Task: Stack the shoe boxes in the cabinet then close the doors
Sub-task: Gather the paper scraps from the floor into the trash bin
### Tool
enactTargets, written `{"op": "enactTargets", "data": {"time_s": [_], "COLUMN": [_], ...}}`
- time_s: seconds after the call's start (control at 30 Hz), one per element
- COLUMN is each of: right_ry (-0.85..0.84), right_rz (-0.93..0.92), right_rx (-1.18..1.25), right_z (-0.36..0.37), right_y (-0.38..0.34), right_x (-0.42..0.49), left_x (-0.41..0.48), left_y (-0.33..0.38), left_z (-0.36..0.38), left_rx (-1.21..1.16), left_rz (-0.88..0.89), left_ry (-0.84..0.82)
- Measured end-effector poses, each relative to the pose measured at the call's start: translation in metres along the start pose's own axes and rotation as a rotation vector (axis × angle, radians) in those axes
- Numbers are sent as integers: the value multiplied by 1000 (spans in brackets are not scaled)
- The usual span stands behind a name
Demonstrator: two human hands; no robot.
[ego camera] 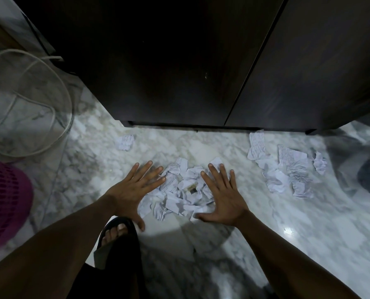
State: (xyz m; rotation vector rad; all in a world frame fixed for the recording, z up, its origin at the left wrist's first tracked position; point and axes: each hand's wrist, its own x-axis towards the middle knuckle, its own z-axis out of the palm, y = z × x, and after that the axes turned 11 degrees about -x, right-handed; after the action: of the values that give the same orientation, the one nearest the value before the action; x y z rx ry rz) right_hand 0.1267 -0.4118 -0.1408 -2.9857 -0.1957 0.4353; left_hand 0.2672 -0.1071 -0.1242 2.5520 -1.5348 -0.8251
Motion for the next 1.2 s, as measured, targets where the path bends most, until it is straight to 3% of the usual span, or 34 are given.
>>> {"op": "enactTargets", "data": {"time_s": [0.33,0.63,0.9,1.2], "right_ry": [67,81,186,80], "right_rz": [-8,-39,74,96], "right_rx": [6,120,77,-88], "right_z": [11,7,13,17], "right_y": [-5,1,-10,-13], "right_x": [4,4,5,9], "left_x": [35,51,57,57], "left_y": [50,71,76,77], "left_z": [27,37,41,40], "left_rx": [-83,-175,-107,-66], "left_rz": [20,-100,-180,-147], "left_ry": [194,370,430,396]}}
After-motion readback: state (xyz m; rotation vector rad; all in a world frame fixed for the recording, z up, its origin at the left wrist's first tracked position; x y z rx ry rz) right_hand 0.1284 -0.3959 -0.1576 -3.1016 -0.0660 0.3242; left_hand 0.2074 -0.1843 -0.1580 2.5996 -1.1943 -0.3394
